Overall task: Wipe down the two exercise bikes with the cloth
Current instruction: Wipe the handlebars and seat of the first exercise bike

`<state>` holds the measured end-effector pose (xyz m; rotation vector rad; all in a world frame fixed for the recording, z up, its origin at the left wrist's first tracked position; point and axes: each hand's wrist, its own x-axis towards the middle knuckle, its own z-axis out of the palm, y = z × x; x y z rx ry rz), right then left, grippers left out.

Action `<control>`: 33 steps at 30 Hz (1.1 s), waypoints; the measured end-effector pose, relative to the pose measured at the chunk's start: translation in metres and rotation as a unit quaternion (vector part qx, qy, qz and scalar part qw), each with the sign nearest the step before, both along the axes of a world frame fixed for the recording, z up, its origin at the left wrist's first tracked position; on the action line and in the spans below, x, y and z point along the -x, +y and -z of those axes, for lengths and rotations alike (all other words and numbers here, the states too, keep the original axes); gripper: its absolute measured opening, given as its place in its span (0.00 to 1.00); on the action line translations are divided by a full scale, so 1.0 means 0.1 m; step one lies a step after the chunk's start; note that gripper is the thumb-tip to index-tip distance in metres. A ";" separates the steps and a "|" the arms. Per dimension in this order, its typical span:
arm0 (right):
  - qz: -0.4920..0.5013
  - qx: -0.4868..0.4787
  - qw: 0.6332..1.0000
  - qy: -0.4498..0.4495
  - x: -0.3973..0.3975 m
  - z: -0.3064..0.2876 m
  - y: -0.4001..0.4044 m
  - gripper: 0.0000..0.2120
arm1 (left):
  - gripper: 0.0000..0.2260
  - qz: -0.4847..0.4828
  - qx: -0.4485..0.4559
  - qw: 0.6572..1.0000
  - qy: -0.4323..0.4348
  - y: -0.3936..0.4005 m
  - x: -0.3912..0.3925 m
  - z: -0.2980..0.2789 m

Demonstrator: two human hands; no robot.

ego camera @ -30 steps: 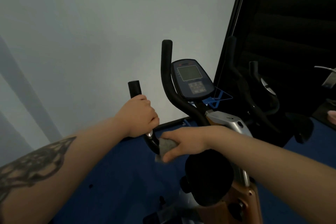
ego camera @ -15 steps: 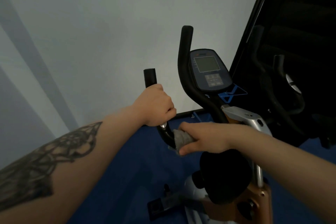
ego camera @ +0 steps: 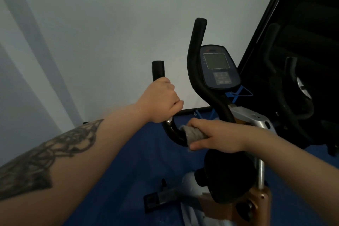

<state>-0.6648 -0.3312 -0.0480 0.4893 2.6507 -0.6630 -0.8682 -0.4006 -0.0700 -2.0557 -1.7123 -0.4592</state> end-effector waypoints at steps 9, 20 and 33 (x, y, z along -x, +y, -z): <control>0.031 0.019 0.998 0.041 0.14 0.07 -0.10 0.22 | 0.24 -0.010 -0.007 1.000 -0.008 0.01 0.00 0.00; 0.055 0.040 0.996 0.061 0.32 0.12 -0.22 0.23 | 0.23 -0.023 0.014 1.000 -0.014 -0.02 -0.03 -0.04; 0.049 -0.009 0.997 0.060 0.23 0.13 -0.18 0.22 | 0.24 -0.026 0.010 0.999 -0.036 -0.07 -0.08 -0.03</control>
